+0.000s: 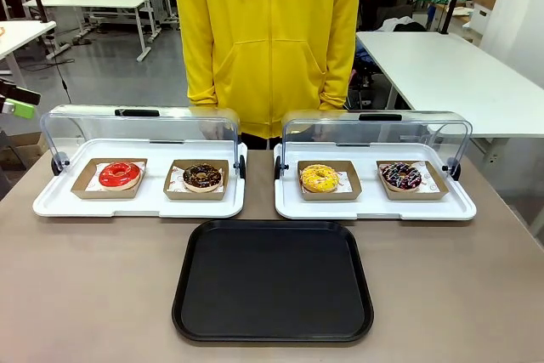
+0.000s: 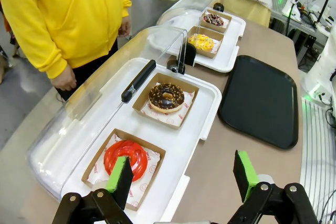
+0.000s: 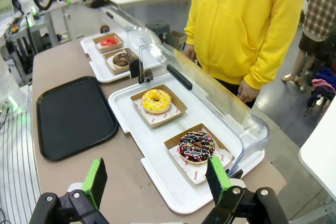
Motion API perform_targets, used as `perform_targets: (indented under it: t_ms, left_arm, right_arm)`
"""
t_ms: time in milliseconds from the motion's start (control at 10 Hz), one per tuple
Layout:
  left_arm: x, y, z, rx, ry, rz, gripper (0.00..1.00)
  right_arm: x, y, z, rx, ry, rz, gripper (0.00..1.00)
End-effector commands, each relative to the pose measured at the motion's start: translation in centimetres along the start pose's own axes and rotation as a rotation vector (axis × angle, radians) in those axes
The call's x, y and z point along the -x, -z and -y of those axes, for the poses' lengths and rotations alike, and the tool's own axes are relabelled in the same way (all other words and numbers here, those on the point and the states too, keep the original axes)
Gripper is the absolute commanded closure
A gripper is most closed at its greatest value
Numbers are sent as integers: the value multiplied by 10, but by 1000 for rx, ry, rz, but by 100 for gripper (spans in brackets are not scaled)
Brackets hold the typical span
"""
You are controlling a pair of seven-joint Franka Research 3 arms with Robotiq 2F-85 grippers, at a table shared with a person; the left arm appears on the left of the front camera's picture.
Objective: Move the second donut from the left to the tray.
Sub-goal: Pick up the Paper togo box containing the Donut indicated by the person and place it on the Handle tray.
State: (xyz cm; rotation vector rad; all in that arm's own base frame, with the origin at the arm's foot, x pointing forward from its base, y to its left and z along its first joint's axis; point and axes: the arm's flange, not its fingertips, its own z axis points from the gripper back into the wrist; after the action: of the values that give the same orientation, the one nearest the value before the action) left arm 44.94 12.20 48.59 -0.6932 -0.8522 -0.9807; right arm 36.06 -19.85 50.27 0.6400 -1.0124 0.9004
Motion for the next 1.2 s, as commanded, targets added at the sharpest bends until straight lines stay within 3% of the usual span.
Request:
perform_targets:
  t_ms: [0, 1100]
  left_arm:
    - [-1, 0, 1, 4, 1, -9, 0]
    - [-1, 0, 1, 4, 1, -9, 0]
  right_arm:
    - [-2, 0, 2, 0, -7, 20, 0]
    - [-2, 0, 2, 0, -7, 20, 0]
